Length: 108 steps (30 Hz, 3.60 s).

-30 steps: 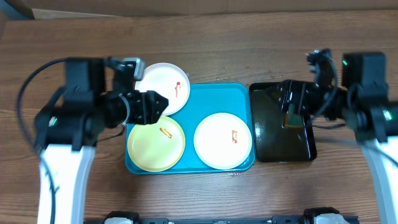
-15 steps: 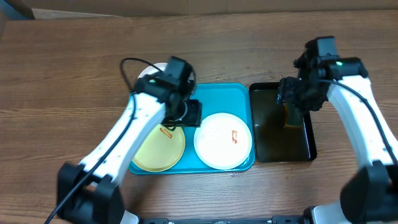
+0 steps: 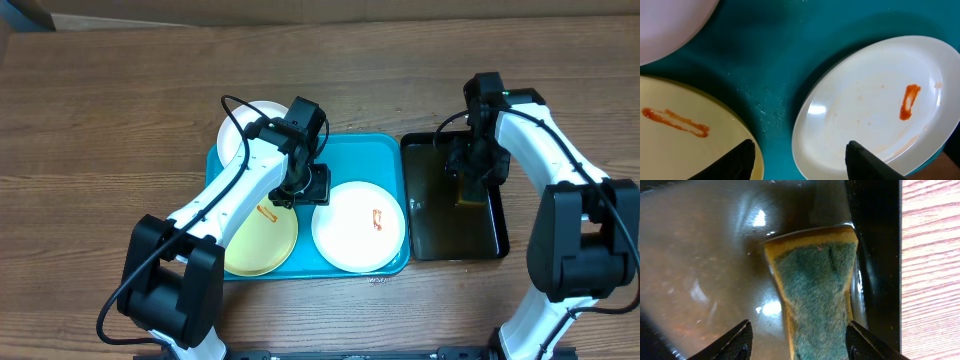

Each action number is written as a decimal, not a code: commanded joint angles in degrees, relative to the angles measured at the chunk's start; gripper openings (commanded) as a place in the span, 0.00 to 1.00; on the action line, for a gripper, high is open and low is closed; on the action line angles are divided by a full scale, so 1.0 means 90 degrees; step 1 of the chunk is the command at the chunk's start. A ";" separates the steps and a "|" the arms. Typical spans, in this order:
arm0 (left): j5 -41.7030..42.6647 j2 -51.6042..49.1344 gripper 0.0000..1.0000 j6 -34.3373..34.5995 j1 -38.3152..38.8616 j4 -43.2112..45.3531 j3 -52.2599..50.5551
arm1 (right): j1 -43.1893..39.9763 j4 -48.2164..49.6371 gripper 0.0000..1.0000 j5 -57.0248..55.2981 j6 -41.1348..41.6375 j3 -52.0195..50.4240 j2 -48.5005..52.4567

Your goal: Clean dirty plates on tray and stack at the side

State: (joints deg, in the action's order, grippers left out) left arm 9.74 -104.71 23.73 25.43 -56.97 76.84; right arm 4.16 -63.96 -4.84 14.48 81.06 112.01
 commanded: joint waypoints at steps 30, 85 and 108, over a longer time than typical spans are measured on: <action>-0.0347 -0.0070 0.63 0.0083 0.0017 0.0270 0.0012 | -0.0002 0.0092 0.54 0.0544 0.0061 -0.0359 0.0027; -0.0483 -0.0085 0.63 0.0267 0.0075 0.0578 -0.0476 | 0.0085 0.0345 0.38 0.0690 -0.0102 -0.0721 0.0024; -0.0415 -0.0095 0.28 0.0466 0.0209 0.1678 -0.1319 | 0.0107 0.0410 0.35 0.0685 -0.0104 -0.0721 0.0024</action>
State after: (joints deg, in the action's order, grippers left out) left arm 5.96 -104.92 27.33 26.92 -42.17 66.28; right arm 4.91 -60.69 0.71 13.45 74.98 112.14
